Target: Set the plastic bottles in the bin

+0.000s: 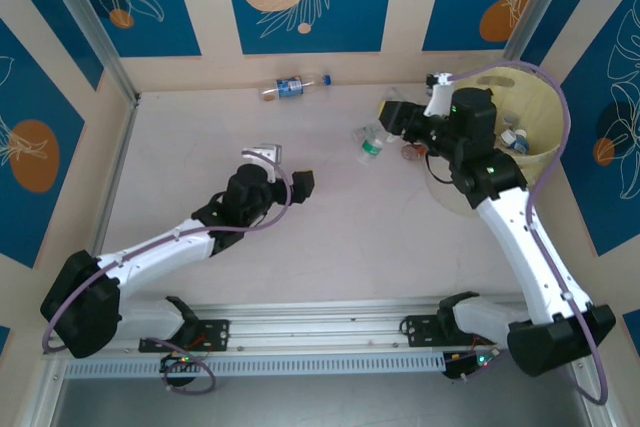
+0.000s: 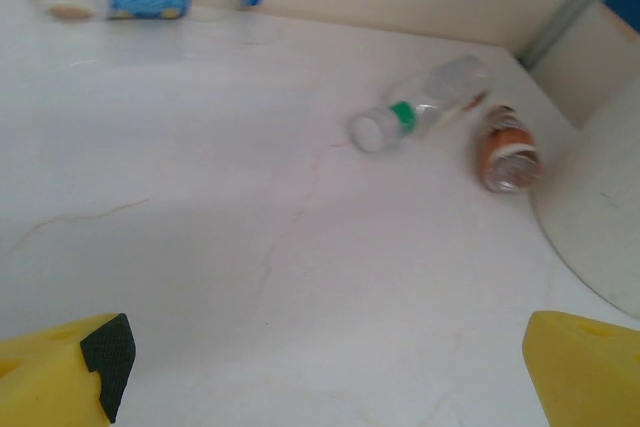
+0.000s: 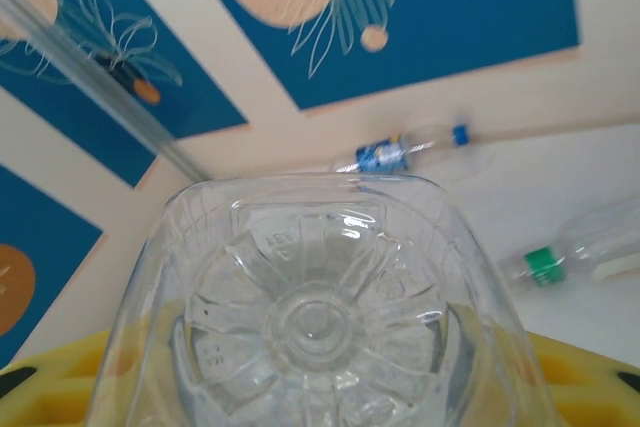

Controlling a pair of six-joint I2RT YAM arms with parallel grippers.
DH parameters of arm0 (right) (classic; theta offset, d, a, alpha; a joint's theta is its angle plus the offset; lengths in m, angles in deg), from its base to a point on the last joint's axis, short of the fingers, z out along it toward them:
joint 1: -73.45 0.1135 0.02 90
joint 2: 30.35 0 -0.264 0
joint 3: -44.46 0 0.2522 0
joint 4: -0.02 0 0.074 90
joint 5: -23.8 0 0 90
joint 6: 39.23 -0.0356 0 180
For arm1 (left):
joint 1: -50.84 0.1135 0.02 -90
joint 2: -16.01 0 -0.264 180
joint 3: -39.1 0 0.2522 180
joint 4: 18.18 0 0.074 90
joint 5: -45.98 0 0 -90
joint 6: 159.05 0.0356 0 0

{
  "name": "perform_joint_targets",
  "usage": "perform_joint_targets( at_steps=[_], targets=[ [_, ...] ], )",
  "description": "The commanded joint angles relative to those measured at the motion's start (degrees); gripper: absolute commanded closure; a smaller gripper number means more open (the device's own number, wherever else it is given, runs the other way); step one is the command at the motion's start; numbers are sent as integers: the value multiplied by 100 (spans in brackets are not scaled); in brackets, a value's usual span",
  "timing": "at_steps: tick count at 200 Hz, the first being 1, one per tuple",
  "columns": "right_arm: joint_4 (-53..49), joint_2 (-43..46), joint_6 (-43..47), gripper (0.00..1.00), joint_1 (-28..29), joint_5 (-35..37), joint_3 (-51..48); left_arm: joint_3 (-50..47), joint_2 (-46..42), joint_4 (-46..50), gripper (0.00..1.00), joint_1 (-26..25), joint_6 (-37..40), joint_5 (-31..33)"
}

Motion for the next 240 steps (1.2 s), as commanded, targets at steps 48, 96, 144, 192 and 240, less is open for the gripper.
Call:
perform_joint_targets(
  at_steps=[48, 96, 144, 192, 240],
  targets=[
    [1459, 594, -26, 59, -1505, 1027, -206, -404, -143, 443, 0, 494, -1101, 708],
    [2628, 289, 27, 59, -2558, 2249, -582, -591, -321, 429, 0, 660, -1274, 655],
    [2688, -547, -266, 58, -3313, 1885, -544, -645, -326, 448, 0, 764, -1396, 512],
    [2216, -1463, -303, 50, -3431, 1057, -194, -689, -299, 448, 0, 822, -1509, 420],
    [1472, -2067, -225, 24, -3438, 153, 180, -811, -357, 412, 0, 876, -1576, 411]
  ],
)
